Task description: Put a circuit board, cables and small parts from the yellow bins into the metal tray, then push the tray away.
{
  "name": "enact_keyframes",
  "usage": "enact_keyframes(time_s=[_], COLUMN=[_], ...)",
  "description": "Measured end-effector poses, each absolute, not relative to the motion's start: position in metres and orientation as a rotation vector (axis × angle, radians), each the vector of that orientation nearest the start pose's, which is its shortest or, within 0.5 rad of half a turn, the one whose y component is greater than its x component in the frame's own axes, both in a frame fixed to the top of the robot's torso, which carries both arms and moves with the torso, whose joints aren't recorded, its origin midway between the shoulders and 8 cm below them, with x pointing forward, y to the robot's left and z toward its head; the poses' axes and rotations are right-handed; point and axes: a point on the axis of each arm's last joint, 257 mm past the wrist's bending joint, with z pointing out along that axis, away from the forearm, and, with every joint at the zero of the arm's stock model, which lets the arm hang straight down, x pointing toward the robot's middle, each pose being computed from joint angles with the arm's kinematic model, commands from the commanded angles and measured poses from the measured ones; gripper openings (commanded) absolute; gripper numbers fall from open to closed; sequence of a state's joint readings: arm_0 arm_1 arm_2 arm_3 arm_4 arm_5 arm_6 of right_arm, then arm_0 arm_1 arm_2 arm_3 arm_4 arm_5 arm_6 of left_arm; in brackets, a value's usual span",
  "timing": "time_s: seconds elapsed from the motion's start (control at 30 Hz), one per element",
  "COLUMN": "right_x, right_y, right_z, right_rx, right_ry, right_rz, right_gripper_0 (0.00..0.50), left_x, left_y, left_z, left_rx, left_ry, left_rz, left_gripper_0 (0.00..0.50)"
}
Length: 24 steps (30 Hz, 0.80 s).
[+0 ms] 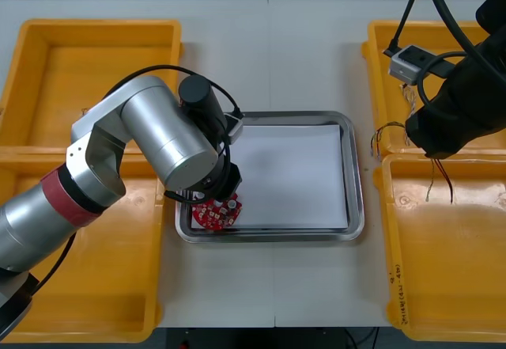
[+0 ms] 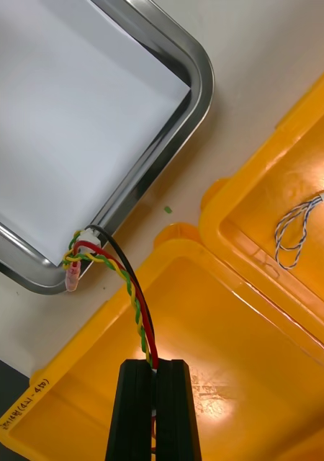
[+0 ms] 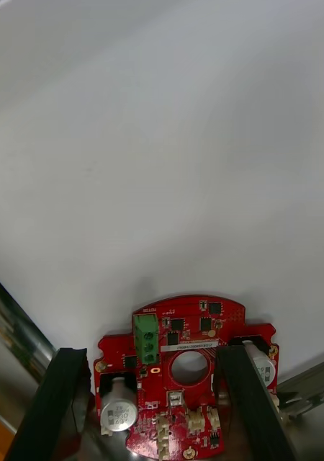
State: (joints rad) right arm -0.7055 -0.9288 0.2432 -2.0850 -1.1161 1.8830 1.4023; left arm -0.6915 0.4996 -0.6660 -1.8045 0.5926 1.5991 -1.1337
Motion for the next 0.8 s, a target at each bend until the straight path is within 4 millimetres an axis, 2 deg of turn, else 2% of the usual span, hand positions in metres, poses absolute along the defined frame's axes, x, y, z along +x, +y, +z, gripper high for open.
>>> enact_keyframes(time_s=[0.23, 0.43, 0.8], right_x=[0.415, 0.415, 0.413], right_y=[-0.203, -0.18, -0.118], right_z=[-0.12, -0.131, -0.142], right_rx=[-0.972, -1.051, -1.206], right_ry=[2.555, 2.526, 2.43], right_rz=[0.005, -0.009, 0.008], right_gripper_0=[0.0, 0.0, 0.0], left_x=[0.451, 0.45, 0.457], left_y=[0.104, 0.115, 0.13], left_z=[-0.235, -0.211, -0.169], left_rx=[0.622, 0.577, 0.508], left_ry=[2.674, 2.697, 2.69], left_rz=[0.011, 0.003, -0.001], left_gripper_0=[0.5, 0.5, 0.5])
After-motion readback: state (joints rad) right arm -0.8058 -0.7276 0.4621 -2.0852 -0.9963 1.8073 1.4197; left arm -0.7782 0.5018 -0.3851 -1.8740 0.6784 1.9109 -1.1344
